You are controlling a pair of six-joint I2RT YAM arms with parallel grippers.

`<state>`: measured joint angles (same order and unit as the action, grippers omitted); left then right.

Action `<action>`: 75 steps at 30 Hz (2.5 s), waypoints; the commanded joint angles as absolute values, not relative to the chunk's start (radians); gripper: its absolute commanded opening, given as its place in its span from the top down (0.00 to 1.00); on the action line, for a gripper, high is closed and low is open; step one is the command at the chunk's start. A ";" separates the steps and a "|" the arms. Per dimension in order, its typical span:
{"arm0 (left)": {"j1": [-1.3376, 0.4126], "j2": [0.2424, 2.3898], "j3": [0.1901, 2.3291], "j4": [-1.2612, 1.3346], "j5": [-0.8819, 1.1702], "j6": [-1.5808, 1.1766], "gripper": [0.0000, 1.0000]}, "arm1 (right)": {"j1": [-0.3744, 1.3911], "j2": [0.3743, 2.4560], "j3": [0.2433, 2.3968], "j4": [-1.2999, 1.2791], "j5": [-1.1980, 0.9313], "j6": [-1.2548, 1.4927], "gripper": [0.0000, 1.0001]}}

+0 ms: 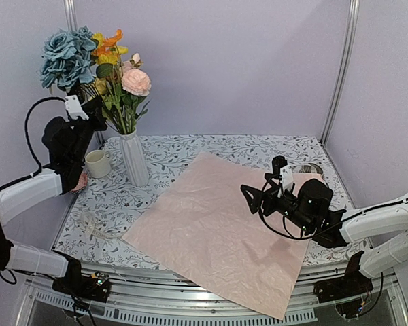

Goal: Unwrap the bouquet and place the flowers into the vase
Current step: Place the fake flower in the vase.

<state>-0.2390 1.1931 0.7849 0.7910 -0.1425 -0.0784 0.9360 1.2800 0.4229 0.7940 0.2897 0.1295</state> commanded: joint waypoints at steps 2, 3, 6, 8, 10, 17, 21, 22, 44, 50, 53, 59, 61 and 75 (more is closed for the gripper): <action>-0.222 1.237 0.831 0.782 -0.139 -0.081 1.00 | 0.940 1.287 0.430 0.808 0.277 0.118 0.01; -0.222 1.248 0.837 0.769 -0.140 -0.087 1.00 | 0.940 1.288 0.430 0.808 0.276 0.117 0.01; -0.219 1.277 0.848 0.738 -0.142 -0.105 1.00 | 0.940 1.289 0.432 0.808 0.276 0.117 0.01; -0.218 1.293 0.850 0.722 -0.141 -0.115 1.00 | 0.939 1.289 0.431 0.808 0.276 0.116 0.01; -0.217 1.314 0.867 0.691 -0.142 -0.126 1.00 | 0.940 1.290 0.432 0.808 0.275 0.115 0.01; -0.217 1.376 0.905 0.589 -0.120 -0.155 1.00 | 0.940 1.293 0.435 0.805 0.273 0.115 0.01; -0.218 1.394 0.902 0.561 -0.118 -0.163 1.00 | 0.940 1.294 0.436 0.804 0.272 0.114 0.01; -0.217 1.397 0.899 0.557 -0.117 -0.165 1.00 | 0.940 1.295 0.436 0.803 0.272 0.114 0.01; -0.219 1.476 0.859 0.472 -0.054 -0.227 1.00 | 0.940 1.299 0.442 0.795 0.266 0.114 0.01; -0.219 1.479 0.858 0.442 -0.044 -0.239 1.00 | 0.940 1.298 0.441 0.795 0.267 0.115 0.01; -0.218 1.462 0.860 0.433 -0.030 -0.244 0.83 | 0.940 1.299 0.442 0.795 0.265 0.114 0.01; -0.219 1.401 0.850 0.415 -0.032 -0.267 0.66 | 0.940 1.301 0.445 0.794 0.264 0.114 0.01; -0.219 1.381 0.837 0.418 -0.029 -0.274 0.59 | 0.940 1.301 0.444 0.793 0.262 0.114 0.01; -0.214 1.253 0.735 0.447 -0.036 -0.338 0.47 | 0.939 1.302 0.448 0.790 0.255 0.114 0.01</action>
